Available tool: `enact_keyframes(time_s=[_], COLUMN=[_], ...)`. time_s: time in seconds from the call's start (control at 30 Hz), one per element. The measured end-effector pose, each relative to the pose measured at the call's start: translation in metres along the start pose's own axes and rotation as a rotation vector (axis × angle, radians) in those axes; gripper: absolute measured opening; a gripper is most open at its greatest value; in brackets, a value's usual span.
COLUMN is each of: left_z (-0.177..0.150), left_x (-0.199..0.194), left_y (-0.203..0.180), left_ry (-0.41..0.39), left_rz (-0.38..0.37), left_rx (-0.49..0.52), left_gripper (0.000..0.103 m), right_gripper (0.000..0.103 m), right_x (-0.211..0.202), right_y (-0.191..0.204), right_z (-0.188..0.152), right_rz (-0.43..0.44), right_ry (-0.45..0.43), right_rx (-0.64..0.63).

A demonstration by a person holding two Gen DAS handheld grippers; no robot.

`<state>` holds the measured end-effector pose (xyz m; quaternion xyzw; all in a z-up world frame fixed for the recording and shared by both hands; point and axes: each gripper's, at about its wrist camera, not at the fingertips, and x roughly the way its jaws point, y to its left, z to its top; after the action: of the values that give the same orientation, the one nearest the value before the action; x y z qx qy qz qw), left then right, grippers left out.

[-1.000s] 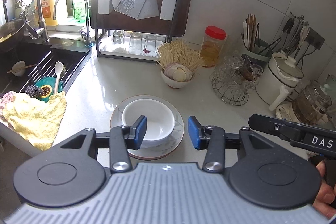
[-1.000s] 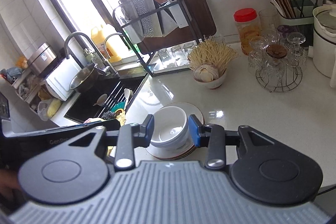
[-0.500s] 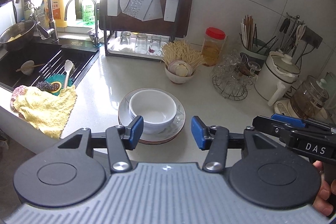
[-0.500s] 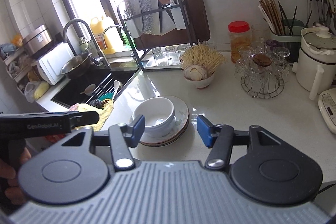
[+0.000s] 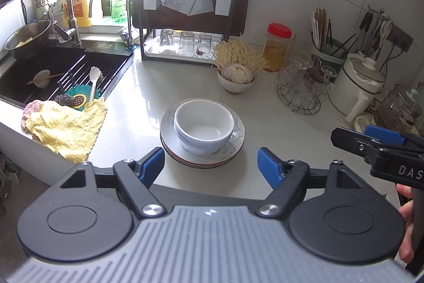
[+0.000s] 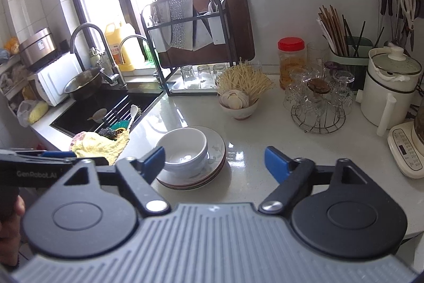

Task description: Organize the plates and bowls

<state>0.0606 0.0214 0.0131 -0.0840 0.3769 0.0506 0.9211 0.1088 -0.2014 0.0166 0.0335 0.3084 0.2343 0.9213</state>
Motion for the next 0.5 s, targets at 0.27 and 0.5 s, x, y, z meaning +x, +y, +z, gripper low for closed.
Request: enact_keyframes(time_s=[0.27,0.5], left_z=[0.0055,0.0095], left_x=[-0.0001,0.0021], left_y=[-0.0044,-0.0026], left_ry=[-0.027,-0.023], left_rz=[0.010,0.013], left_rx=[0.026,0.034], left_gripper=[0.096,0.098], right_gripper=[0.103,0.103], right_x=[0.0030,0.0015], right_y=[-0.0009,-0.0011], right_z=[-0.0008,0.0011], right_rz=[-0.018,-0.033], right_ry=[0.002,-0.016], right_rx=[0.012,0.016])
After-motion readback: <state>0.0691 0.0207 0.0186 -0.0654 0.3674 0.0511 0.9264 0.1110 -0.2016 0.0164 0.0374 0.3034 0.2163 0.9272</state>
